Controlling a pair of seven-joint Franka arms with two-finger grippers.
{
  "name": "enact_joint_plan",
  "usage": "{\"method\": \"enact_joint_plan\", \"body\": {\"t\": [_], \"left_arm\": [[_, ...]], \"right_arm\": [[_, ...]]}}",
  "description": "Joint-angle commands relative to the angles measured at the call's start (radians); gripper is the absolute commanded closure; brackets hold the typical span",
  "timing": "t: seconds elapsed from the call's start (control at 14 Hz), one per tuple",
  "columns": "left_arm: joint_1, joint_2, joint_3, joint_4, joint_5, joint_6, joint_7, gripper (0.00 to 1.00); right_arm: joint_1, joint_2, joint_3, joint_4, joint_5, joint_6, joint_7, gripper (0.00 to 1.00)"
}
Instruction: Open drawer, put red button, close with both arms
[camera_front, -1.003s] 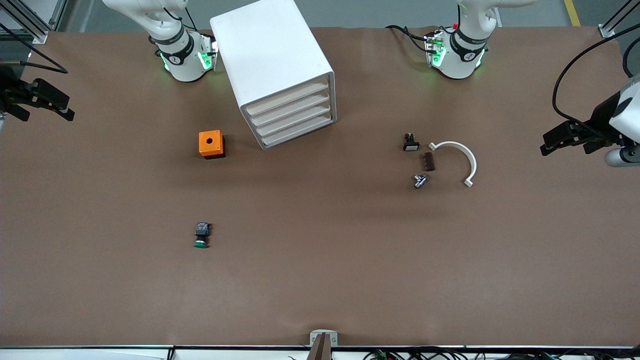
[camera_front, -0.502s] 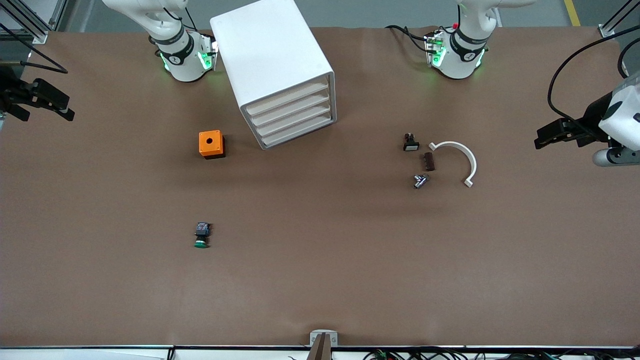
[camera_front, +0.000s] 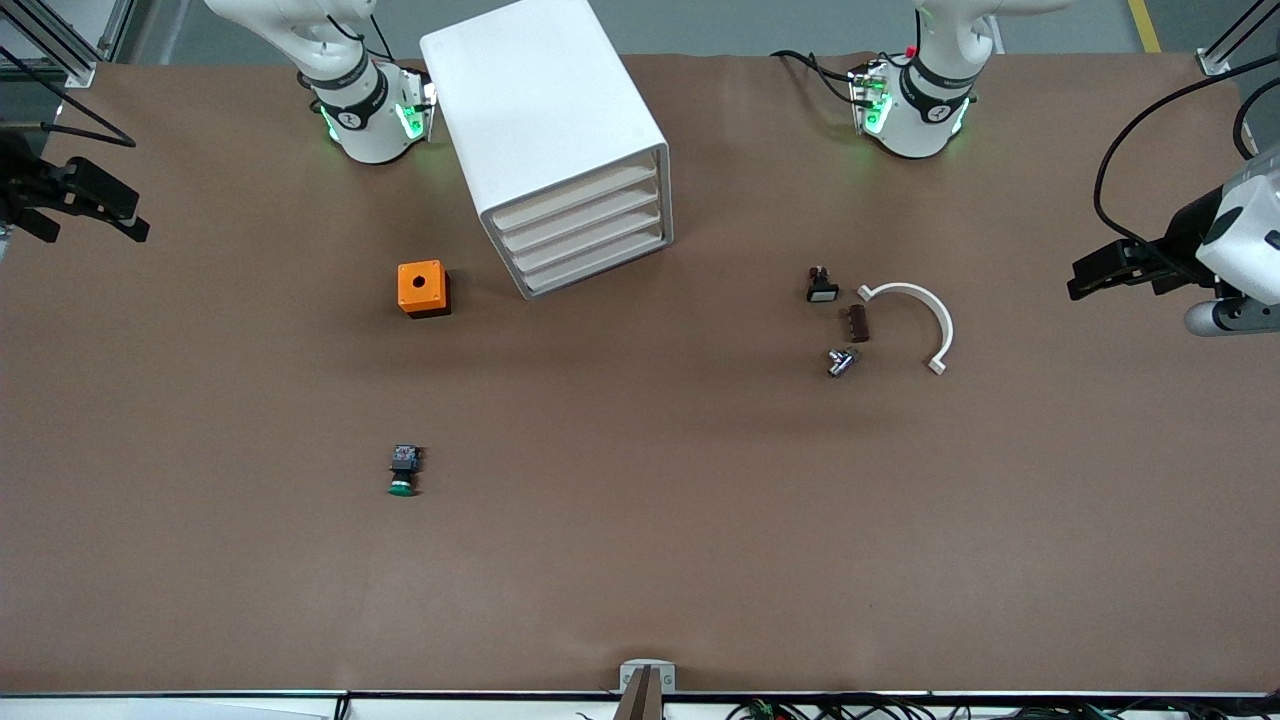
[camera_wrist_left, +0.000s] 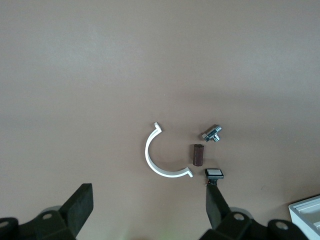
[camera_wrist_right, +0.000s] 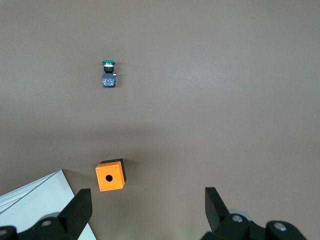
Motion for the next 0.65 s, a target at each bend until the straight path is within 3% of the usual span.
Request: {"method": "enact_joint_plan", "body": {"t": [0.0, 0.57], "left_arm": [[-0.004, 0.009, -0.001, 0.025, 0.017, -0.020, -0.015, 0.01], [-0.012, 0.010, -0.001, 0.025, 0.021, -0.020, -0.015, 0.01]], "right_arm": [[-0.011, -0.031, 0.009, -0.037, 0.001, 0.015, -0.010, 0.00], [-0.011, -0.037, 0.009, -0.046, 0.001, 0.019, -0.012, 0.00]]}}
